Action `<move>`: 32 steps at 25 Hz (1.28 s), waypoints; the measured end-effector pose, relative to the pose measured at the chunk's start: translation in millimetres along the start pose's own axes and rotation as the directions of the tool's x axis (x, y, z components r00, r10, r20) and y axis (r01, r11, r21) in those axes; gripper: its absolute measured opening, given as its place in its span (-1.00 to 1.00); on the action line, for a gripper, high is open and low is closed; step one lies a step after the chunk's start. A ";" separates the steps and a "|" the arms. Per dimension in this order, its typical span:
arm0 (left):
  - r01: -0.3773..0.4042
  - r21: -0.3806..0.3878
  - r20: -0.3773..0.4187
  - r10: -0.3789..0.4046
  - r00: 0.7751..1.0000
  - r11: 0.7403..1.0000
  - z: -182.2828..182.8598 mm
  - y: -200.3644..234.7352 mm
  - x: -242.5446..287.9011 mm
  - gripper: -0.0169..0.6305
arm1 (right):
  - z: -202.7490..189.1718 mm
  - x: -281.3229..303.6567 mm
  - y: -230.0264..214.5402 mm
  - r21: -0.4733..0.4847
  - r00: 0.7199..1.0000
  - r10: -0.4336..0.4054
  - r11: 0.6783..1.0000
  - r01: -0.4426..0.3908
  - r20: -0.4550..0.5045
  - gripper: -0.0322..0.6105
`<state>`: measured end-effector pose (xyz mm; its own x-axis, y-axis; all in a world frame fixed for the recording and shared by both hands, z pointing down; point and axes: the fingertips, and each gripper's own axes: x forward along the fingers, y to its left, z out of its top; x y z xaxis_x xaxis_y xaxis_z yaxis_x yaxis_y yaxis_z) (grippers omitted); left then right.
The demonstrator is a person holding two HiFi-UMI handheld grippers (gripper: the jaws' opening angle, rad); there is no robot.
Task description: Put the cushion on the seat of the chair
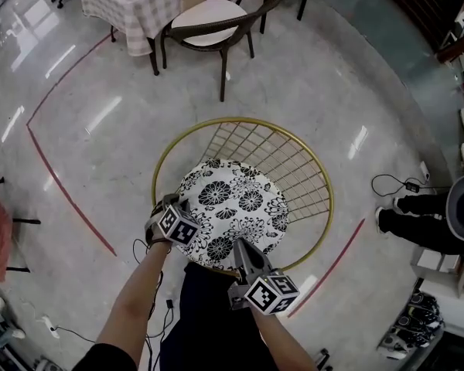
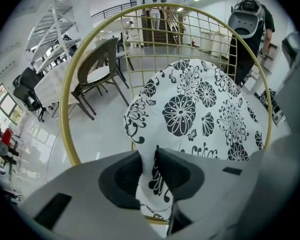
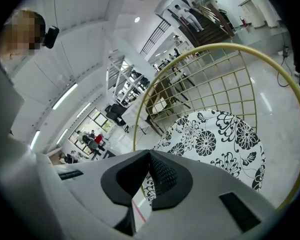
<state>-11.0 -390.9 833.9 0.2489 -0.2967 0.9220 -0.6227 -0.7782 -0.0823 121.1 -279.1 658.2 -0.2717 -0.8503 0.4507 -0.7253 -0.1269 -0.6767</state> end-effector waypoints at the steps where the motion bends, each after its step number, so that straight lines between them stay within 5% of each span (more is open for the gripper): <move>1: -0.008 -0.001 -0.005 0.008 1.000 1.000 -1.4 0.5 1.3 -0.58 | 0.8 0.5 -0.4 0.002 1.000 0.001 1.000 -0.001 0.003 -0.89; 10: -0.090 -0.033 -0.042 0.089 0.995 0.995 -8.6 12.4 9.8 -0.19 | 3.6 0.6 -10.3 0.047 1.000 -0.008 0.999 0.006 0.028 -0.89; 15: -0.114 -0.017 -0.022 0.114 0.993 0.993 -2.5 17.3 9.9 0.32 | 2.6 -2.3 -14.8 0.057 0.999 -0.019 0.998 0.017 0.033 -0.89; 22: -0.110 -0.014 0.028 0.110 0.994 0.994 4.1 6.9 -0.8 0.32 | -0.7 -9.7 -22.1 0.069 0.999 -0.017 0.998 0.014 0.042 -0.89; 26: -0.061 -0.097 0.072 0.068 0.995 0.993 4.5 -3.9 -7.3 0.27 | 1.2 -16.4 -21.3 0.063 0.999 0.002 0.998 -0.005 0.049 -0.89; 32: -0.059 -0.230 0.186 0.103 0.977 0.971 16.7 -12.4 -35.9 -0.20 | 5.0 -32.4 -22.3 0.041 0.998 0.023 0.999 -0.026 0.057 -0.89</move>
<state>0.2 -379.9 795.6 0.3172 -0.4734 0.8218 -0.7901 -0.6112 -0.0471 149.2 -251.3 655.8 -0.2523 -0.8806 0.4011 -0.6913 -0.1260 -0.7115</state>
